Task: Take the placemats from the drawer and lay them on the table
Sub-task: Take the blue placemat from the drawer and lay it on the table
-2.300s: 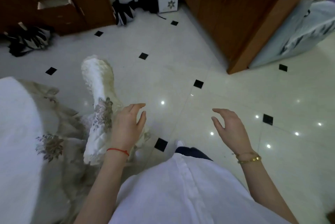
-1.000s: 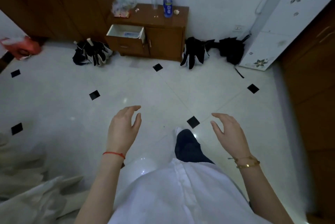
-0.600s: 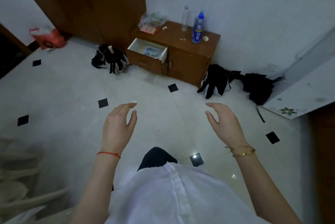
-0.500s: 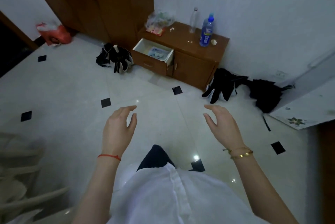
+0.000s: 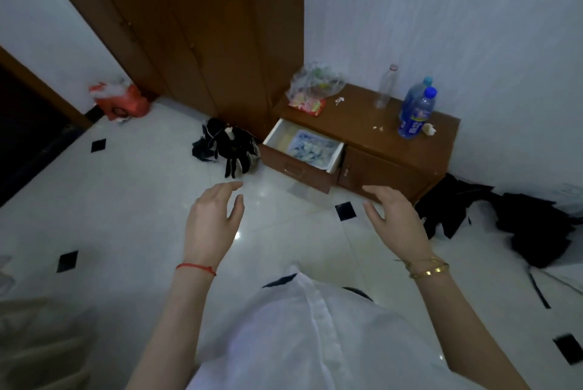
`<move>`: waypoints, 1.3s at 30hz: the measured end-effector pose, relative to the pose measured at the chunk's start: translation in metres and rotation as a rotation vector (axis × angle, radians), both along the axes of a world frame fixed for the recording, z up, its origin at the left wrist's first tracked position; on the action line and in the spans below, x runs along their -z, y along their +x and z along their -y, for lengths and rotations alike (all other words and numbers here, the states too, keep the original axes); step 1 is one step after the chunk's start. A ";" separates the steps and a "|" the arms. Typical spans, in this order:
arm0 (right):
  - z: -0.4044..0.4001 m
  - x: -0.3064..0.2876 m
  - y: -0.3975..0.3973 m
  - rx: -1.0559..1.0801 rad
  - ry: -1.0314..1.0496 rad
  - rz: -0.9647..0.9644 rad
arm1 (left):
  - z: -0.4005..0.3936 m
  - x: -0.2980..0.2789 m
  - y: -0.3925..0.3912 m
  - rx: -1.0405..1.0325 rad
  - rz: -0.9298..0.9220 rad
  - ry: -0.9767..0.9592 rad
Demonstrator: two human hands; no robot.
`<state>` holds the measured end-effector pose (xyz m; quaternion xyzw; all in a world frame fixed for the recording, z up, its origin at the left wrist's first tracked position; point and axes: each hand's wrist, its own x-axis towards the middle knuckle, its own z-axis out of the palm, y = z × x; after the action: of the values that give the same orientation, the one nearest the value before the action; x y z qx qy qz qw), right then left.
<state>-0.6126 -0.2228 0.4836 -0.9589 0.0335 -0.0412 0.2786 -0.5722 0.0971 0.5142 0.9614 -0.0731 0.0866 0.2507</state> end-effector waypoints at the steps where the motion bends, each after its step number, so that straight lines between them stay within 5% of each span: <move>1: -0.004 -0.003 0.020 0.012 0.007 0.010 | -0.002 -0.003 0.027 0.024 0.005 0.009; 25: 0.017 0.086 0.340 0.328 0.099 -0.152 | 0.061 0.076 0.420 0.300 -0.081 -0.039; 32: 0.007 0.155 0.384 0.524 0.130 -0.280 | 0.082 0.154 0.496 0.561 -0.209 0.065; 39: -0.006 0.266 0.413 0.669 0.188 -0.379 | 0.086 0.277 0.542 0.560 -0.333 0.128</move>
<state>-0.1999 -0.2169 0.2180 -0.8559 0.3986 0.0512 0.3254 -0.0302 0.0114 0.2376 0.9187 -0.2979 -0.1487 0.2124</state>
